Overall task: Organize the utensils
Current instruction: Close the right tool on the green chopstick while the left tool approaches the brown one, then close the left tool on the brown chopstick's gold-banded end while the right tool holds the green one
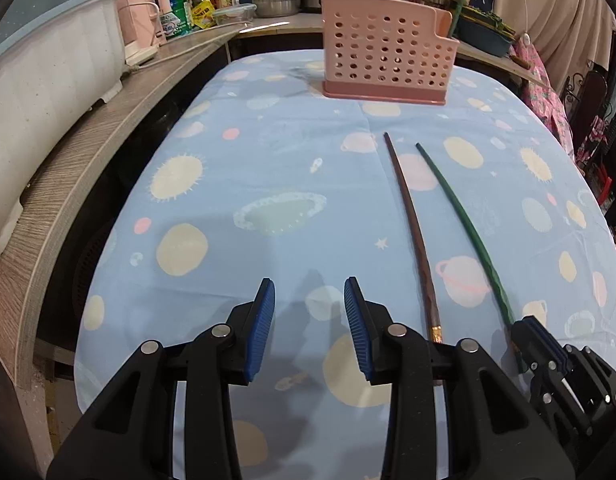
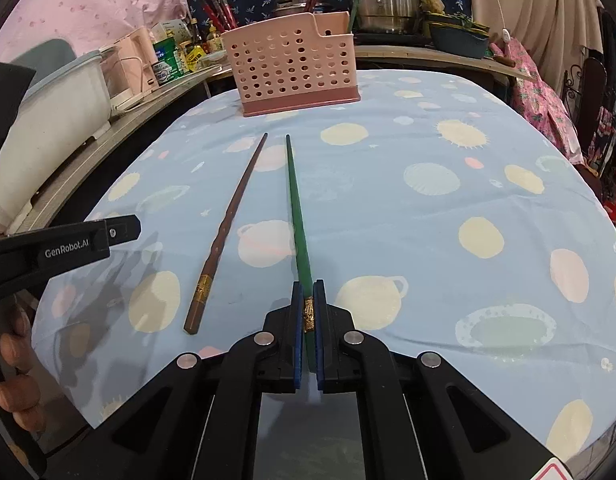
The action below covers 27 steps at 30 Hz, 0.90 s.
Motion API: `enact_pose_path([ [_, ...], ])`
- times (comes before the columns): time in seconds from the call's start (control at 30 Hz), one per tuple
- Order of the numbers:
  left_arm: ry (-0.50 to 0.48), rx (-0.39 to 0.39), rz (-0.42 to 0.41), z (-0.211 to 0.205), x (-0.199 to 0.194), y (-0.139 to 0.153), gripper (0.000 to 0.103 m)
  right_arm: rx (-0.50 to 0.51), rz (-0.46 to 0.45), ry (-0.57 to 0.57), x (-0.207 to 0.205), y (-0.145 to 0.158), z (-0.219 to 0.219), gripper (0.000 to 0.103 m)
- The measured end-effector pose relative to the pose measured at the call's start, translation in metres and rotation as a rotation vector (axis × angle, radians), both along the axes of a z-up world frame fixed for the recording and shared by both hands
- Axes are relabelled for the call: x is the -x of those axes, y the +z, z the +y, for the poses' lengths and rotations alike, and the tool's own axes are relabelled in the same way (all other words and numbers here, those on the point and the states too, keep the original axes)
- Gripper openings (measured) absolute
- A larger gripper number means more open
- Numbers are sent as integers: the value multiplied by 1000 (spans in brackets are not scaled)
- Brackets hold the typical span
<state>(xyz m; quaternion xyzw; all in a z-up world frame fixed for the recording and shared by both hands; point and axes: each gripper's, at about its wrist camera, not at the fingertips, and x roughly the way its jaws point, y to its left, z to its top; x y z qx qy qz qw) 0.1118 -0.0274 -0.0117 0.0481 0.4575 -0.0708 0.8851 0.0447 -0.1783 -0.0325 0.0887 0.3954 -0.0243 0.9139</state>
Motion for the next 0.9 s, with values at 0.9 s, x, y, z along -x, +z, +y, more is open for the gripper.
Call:
enact_pose_path([
  [0.9, -112, 2, 64, -55, 18, -23, 44, -48, 0, 21, 9, -7, -15, 8],
])
